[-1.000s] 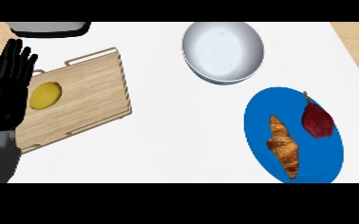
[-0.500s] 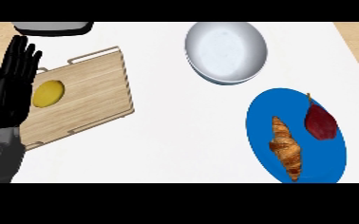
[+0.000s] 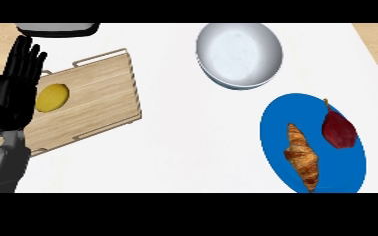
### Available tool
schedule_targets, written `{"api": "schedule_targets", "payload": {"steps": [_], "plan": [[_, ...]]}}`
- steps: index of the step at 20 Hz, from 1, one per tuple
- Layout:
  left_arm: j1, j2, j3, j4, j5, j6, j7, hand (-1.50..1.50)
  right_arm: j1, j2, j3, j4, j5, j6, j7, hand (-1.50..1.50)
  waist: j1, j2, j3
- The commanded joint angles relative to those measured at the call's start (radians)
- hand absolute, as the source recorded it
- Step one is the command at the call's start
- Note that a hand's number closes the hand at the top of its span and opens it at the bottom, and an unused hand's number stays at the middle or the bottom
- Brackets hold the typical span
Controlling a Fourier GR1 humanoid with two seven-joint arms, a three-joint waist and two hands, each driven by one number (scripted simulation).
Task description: Pick the pear from the plate and place it in the bowl
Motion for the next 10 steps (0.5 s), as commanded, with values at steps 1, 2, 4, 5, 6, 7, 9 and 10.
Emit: {"api": "schedule_targets", "payload": {"steps": [1, 2, 4, 5, 6, 7, 9, 10], "plan": [[0.000, 0.000, 0.045, 0.075, 0.011, -0.073, -0.063, 0.00, -0.044, 0.075, 0.077, -0.004, 0.092, -0.016, 0.010, -1.50, -0.001, 0.001, 0.000], [0.016, -0.016, 0.027, -0.023, -0.026, -0.017, -0.004, 0.00, -0.098, 0.074, 0.073, 0.049, 0.103, -0.003, 0.015, -1.50, 0.003, 0.000, 0.000], [0.021, -0.019, 0.012, -0.110, -0.019, 0.011, 0.096, 0.00, -0.069, 0.121, 0.109, 0.024, 0.149, -0.037, 0.011, -1.50, 0.003, -0.002, 0.000], [0.000, -0.024, 0.043, -0.031, -0.025, -0.026, 0.036, 0.00, -0.098, 0.081, 0.068, 0.090, 0.142, 0.034, -0.041, -1.50, -0.001, -0.001, 0.000], [-0.017, -0.013, 0.053, 0.019, -0.025, -0.059, -0.006, 0.00, -0.168, 0.076, 0.095, 0.177, 0.158, 0.026, -0.050, -1.50, 0.003, 0.001, 0.000], [-0.044, -0.030, 0.031, -0.007, -0.048, -0.011, 0.046, 0.00, -0.103, 0.166, 0.127, 0.049, 0.166, -0.031, 0.026, -1.50, -0.004, -0.001, 0.000], [0.012, -0.042, 0.042, -0.003, -0.038, -0.054, 0.014, 0.00, -0.212, 0.121, 0.121, 0.218, 0.207, -0.007, -0.027, -1.50, 0.005, 0.001, 0.000], [0.010, -0.050, 0.041, -0.053, -0.050, -0.025, 0.040, 0.00, -0.184, 0.175, 0.155, 0.181, 0.252, -0.056, -0.010, -1.50, 0.004, 0.000, 0.000]]}}
